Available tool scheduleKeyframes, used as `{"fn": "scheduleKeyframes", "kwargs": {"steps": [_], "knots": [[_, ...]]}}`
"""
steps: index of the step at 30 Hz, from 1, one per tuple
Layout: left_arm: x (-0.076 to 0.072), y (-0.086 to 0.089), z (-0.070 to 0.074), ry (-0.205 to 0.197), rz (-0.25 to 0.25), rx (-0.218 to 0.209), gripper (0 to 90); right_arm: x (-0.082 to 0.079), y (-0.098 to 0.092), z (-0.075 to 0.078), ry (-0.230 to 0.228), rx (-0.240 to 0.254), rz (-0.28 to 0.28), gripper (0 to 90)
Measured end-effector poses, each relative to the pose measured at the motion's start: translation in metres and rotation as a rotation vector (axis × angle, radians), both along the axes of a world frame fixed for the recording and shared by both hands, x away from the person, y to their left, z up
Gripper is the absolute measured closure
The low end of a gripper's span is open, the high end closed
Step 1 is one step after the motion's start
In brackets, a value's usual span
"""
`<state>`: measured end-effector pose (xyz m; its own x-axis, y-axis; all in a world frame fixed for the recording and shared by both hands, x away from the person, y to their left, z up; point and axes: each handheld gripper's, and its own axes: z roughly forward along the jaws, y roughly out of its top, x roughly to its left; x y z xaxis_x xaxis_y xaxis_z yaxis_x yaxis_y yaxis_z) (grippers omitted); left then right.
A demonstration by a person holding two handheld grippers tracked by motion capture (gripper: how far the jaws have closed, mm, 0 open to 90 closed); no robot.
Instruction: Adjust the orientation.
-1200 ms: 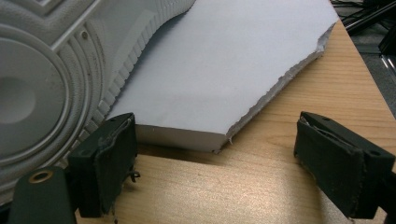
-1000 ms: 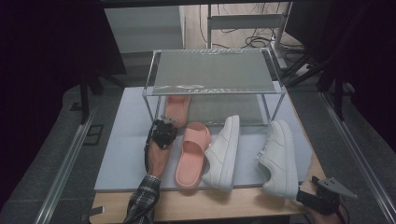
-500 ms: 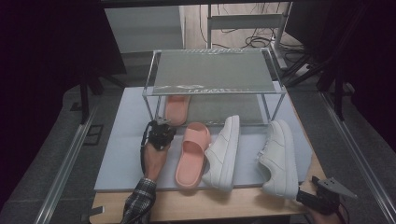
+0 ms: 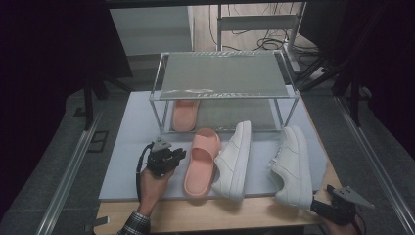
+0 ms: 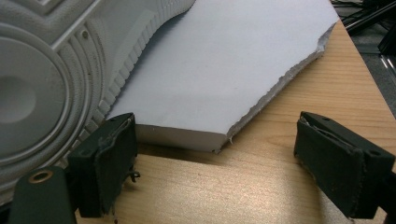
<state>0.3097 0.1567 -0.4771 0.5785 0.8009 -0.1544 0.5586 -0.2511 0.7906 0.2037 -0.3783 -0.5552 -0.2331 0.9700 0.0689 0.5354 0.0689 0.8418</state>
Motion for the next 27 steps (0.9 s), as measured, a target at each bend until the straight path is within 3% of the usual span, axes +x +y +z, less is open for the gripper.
{"fn": "scheduleKeyframes", "kwargs": {"steps": [4,8,12,17,27], "knots": [[0.002,-0.013,-0.004,-0.005,0.011,0.019,65.7,0.000,0.000,0.000,0.000,0.000,0.000,13.3],[0.010,-0.025,-0.010,-0.002,0.033,0.048,65.2,0.000,0.000,0.000,0.000,0.000,0.000,13.3],[0.017,-0.031,-0.013,0.005,0.063,0.064,71.2,0.000,0.000,0.000,0.000,0.001,0.000,13.2],[0.020,-0.027,-0.010,0.007,0.090,0.055,78.5,0.000,0.000,0.000,0.000,0.001,0.000,13.3],[0.025,-0.025,0.000,0.001,0.114,0.078,83.2,0.000,0.000,0.000,0.000,0.001,0.000,13.3]]}}
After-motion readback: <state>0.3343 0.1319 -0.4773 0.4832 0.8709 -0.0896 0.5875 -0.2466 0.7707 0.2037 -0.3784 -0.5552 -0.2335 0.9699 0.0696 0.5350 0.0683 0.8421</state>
